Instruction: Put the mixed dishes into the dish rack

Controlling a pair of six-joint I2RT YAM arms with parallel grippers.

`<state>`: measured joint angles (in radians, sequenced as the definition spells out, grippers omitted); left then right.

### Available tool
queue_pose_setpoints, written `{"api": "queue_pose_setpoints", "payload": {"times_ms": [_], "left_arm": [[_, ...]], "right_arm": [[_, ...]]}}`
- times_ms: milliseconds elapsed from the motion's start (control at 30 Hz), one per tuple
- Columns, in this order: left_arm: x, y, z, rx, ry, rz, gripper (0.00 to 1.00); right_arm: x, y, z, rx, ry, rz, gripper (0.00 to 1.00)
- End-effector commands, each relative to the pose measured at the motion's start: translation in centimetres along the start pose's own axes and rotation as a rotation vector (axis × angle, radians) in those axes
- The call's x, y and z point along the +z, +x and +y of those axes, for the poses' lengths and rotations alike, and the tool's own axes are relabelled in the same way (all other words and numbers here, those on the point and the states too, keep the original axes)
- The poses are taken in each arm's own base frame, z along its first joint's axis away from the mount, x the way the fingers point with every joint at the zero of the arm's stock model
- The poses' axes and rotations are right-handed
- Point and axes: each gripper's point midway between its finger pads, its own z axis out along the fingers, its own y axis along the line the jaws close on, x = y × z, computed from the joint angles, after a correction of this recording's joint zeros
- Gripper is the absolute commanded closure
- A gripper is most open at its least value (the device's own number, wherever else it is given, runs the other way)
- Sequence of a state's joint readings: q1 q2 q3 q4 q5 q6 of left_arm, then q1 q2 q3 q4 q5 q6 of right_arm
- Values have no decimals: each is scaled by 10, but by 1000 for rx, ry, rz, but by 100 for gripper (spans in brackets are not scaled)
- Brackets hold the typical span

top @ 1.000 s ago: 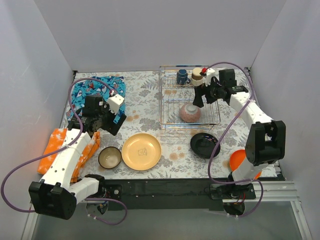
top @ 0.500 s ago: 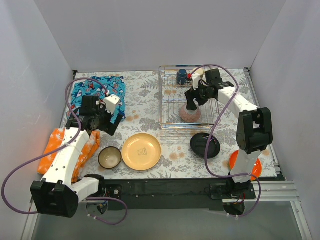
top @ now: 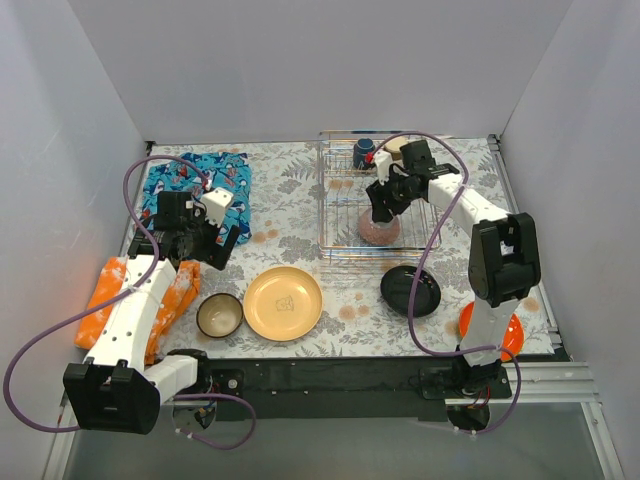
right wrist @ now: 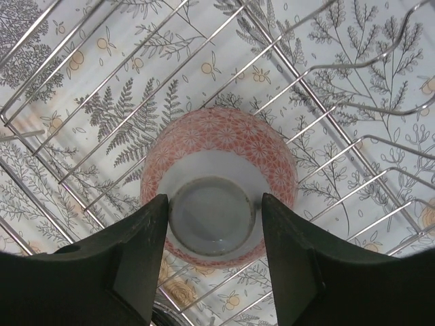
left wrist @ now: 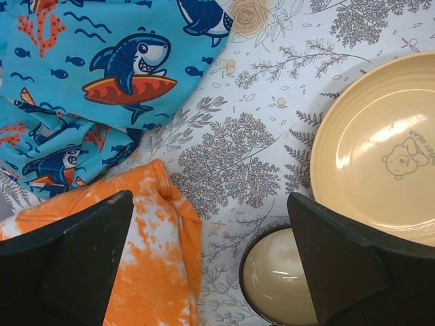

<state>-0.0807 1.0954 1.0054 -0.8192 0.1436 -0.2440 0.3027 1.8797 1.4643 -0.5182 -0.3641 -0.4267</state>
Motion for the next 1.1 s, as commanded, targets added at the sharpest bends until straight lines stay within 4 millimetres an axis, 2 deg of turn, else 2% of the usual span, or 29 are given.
{"api": "queue_pose_setpoints", "payload": {"times_ms": [0, 67, 100, 133, 367, 433, 500, 567, 733, 867, 933, 1000, 1067], "left_arm": [[-4, -3, -2, -14, 7, -26, 2], [-5, -2, -1, -17, 6, -28, 2], [-4, -1, -2, -17, 7, -27, 2], [-4, 0, -3, -15, 10, -25, 2], [-5, 5, -2, -38, 7, -22, 2], [-6, 7, -2, -40, 7, -21, 2], [-7, 8, -1, -48, 5, -21, 2], [-7, 7, 0, -55, 5, -27, 2], [-5, 13, -3, -57, 25, -9, 2], [7, 40, -28, 8, 171, 69, 3], [7, 56, -42, 30, 252, 122, 11], [-2, 63, -66, 56, 399, 143, 22], [-12, 65, -81, 67, 482, 131, 24]], "right_arm": [[1, 2, 16, -26, -32, 20, 45], [3, -10, 21, -56, -45, -1, 59], [6, -12, 23, -64, -52, 1, 61], [5, -23, 23, -83, -50, -19, 63], [11, -60, 32, -129, -53, -77, 64], [14, -63, 33, -133, -56, -77, 64], [17, -66, 35, -140, -56, -77, 61], [17, -65, 34, -135, -41, -75, 49], [1, -79, 30, -100, 16, -118, 38], [-28, -108, 26, -90, 73, -196, 32], [-39, -121, 27, -91, 77, -225, 30], [-48, -123, 30, -72, 73, -233, 27], [-56, -123, 36, -70, 65, -247, 25]]}}
